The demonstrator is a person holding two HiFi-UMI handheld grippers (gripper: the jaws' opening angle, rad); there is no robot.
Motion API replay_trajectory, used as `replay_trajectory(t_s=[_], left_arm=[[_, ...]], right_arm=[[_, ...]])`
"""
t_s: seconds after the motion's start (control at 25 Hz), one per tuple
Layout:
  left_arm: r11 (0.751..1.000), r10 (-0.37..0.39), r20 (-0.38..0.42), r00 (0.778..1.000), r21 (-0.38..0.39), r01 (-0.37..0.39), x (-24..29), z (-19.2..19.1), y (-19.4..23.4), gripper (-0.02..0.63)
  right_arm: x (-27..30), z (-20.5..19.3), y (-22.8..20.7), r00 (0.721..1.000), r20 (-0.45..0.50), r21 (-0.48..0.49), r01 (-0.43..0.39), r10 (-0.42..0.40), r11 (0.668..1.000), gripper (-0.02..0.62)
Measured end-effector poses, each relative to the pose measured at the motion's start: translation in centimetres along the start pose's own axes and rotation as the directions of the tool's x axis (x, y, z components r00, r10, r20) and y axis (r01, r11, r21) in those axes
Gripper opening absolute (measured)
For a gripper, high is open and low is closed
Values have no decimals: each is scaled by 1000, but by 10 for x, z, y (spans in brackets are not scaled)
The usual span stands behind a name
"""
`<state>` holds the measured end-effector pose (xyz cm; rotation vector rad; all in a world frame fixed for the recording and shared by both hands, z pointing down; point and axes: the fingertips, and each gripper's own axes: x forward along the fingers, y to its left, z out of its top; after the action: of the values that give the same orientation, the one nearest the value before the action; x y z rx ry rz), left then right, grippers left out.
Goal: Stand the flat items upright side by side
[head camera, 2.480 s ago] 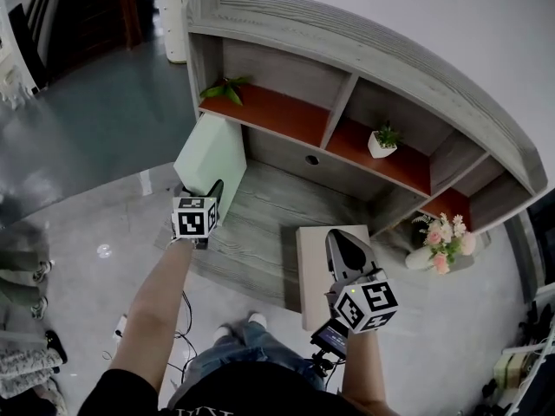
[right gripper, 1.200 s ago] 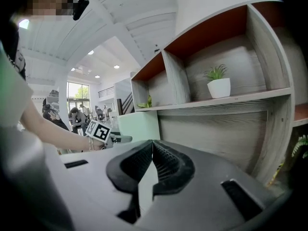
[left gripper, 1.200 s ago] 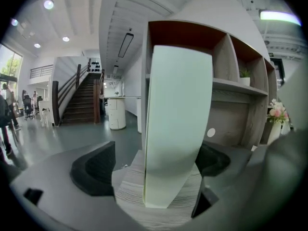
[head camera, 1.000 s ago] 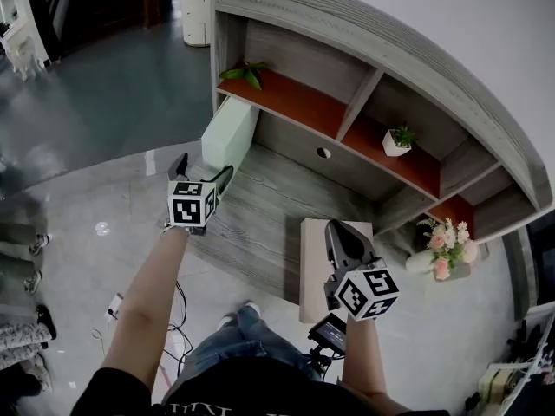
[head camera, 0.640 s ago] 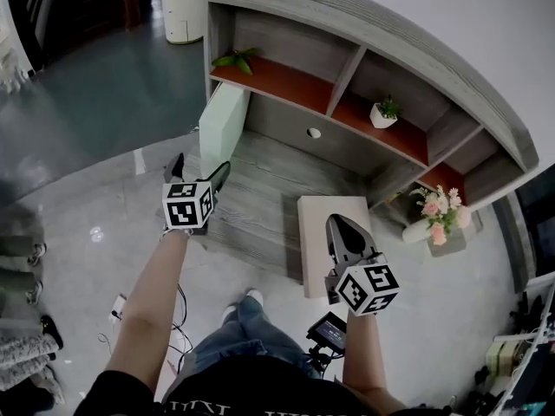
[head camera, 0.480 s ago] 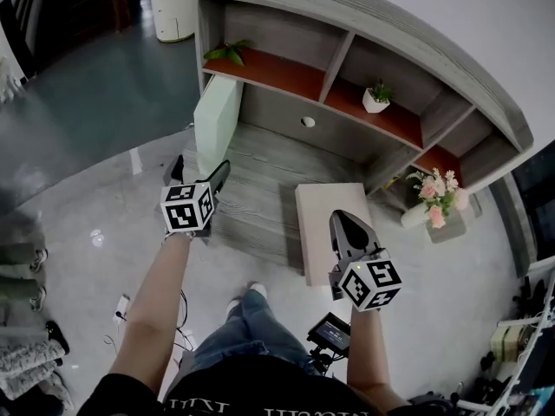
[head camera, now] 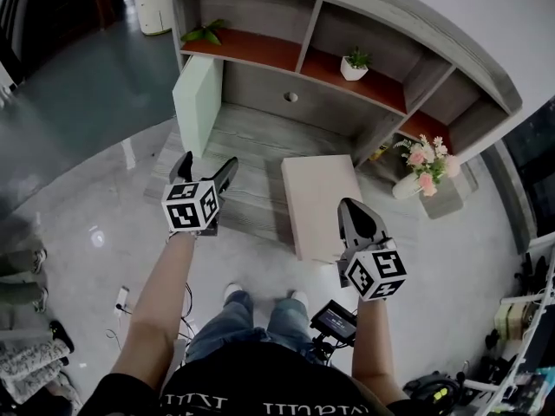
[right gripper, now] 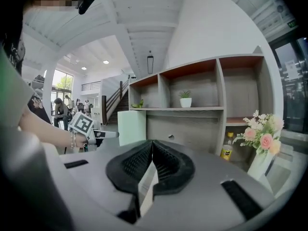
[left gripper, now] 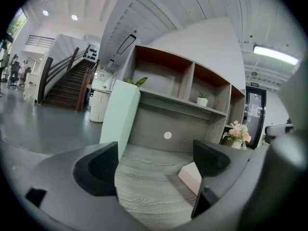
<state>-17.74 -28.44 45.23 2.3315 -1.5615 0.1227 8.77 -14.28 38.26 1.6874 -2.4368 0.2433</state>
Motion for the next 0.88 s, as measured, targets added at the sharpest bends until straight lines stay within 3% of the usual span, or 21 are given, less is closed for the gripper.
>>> replay_trajectory(t_s=[0.2, 0.48, 0.88], left_arm=[[999, -27, -12, 1000, -22, 27, -2, -22, -43, 488], [999, -7, -130, 991, -35, 3, 8, -72, -110, 488], [985, -54, -379, 924, -170, -12, 10, -180, -185, 488]], right_arm=[[-21, -9, -30, 997, 10, -74, 82, -81, 994, 15], [-49, -18, -81, 998, 38, 9, 44, -44, 999, 15], [-62, -47, -139, 1000, -4, 59, -18, 18, 998, 15]])
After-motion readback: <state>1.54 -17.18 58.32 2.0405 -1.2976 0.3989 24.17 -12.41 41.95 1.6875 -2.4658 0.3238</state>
